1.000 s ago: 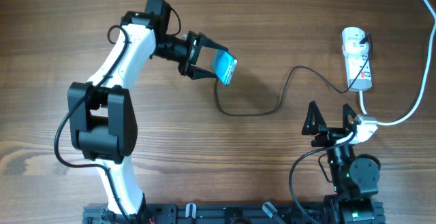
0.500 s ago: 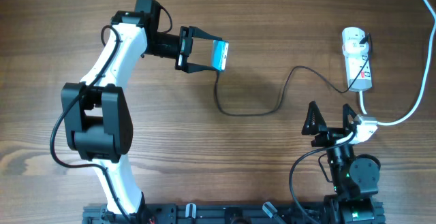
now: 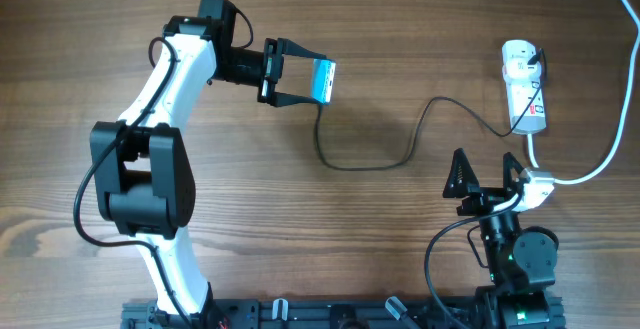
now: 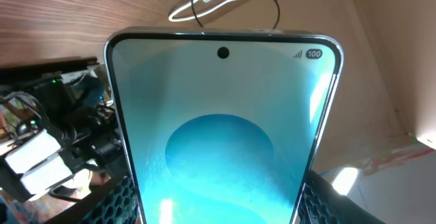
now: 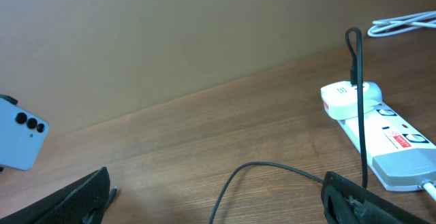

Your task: Plug charger to phone and switch on socket

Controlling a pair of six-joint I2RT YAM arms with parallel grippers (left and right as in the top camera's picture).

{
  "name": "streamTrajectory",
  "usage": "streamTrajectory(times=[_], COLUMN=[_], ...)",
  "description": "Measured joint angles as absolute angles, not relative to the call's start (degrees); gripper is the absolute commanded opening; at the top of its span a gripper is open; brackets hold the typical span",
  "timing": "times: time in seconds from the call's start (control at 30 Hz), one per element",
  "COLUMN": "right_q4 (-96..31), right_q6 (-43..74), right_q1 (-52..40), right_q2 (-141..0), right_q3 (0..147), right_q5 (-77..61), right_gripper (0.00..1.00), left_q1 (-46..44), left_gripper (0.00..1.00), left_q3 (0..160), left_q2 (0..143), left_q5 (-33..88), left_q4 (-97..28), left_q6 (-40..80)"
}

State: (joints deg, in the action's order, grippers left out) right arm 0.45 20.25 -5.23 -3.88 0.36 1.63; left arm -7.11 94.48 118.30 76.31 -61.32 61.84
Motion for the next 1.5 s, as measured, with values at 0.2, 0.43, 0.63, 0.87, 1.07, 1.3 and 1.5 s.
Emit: streamTrajectory(times=[0.2,0.43,0.63,0.87,1.07,1.3,1.5], right_q4=[0.45,0.45,0.45,0.45,0.45,0.51,7.22], right_q6=[20.25,20.25,20.25,20.25,20.25,12.10,10.39], right_q1=[-5.23,-5.23,-5.23,-5.23,-5.23,-5.28,-5.28], right_q2=[-3.88,-3.88,-3.88,-3.88,-3.88,-3.88,-3.88], right_q3=[0.36,0.36,0.36,0.36,0.36,0.36,0.36], right_q5=[1.61,1.61,1.63,1.61,1.61,4.95,5.06], right_gripper=[1.00,1.00,1.00,1.00,1.00,1.00,1.00], left_q1=[-7.11,-7.11,-7.11,-7.11,-7.11,-7.11,-7.11], left_gripper=[0.56,0.56,0.55,0.54,0.55,0.55,0.55], left_q3=[94.48,94.48,94.48,94.48,94.48,94.48,94.48], left_q2=[118.30,118.30,118.30,118.30,118.30,118.30,118.30], left_q5=[75.29,74.81,65.54,37.71,19.84,14.37,15.97], left_q4=[-61.32,-60.86,-59.72,-58.70,-58.70,-58.70,-58.67], left_q6=[61.84,61.84,61.84,61.82,61.69,60.05,59.57])
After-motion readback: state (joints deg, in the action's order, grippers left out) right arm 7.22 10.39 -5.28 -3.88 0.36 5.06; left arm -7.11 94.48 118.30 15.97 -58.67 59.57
